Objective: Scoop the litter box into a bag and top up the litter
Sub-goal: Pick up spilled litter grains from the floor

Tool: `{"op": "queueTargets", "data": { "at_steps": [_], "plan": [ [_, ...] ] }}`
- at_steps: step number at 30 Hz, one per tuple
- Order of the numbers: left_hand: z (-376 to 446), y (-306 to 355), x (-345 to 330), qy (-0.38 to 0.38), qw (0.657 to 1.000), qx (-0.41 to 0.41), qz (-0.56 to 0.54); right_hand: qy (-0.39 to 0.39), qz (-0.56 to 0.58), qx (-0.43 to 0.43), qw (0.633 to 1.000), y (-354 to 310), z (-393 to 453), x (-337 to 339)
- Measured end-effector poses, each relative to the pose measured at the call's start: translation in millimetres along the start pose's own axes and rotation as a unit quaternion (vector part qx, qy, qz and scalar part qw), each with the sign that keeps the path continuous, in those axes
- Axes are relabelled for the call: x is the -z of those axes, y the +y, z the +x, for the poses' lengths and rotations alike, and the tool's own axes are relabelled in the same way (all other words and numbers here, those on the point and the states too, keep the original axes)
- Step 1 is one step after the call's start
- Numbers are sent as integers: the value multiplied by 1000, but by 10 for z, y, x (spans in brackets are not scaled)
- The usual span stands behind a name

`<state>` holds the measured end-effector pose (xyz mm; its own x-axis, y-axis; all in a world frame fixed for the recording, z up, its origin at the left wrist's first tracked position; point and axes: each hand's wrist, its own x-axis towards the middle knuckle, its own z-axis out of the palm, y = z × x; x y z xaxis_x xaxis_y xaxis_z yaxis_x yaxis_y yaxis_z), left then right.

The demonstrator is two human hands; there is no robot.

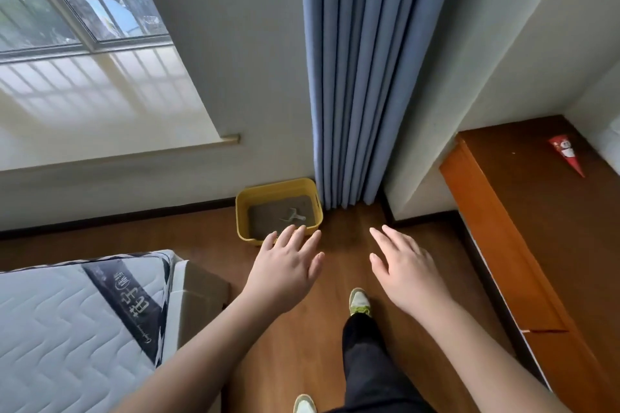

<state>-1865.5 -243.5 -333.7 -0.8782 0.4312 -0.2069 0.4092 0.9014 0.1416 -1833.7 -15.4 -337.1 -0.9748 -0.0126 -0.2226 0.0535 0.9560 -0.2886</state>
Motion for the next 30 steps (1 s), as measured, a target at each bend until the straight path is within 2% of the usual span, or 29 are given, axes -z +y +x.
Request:
{"op": "queueTargets", "data": {
  "at_steps": [6,10,14,21,26,30],
  "plan": [
    [1091,-26,-89,7,998,55,-5,22,-25,38,999,387,1109,-4],
    [1855,-47,-230,0,999,32,-5,19,-27,46,998,675,1870,-185],
    [2476,-189,-646,9,1000,13,1,33,-22,49,998,839,2448,-613],
    [3035,-542,-2067,11,1000,-16,14,102,-13,37,994,1079,3010,-1893],
    [3169,-762,-3207,17,1000,-17,-19,88,-14,10,996,1452,3284,-2977],
    [3359,-968,-4175,20,999,-43,-12,53,-18,47,997,1772,3659,-3822]
  ]
}}
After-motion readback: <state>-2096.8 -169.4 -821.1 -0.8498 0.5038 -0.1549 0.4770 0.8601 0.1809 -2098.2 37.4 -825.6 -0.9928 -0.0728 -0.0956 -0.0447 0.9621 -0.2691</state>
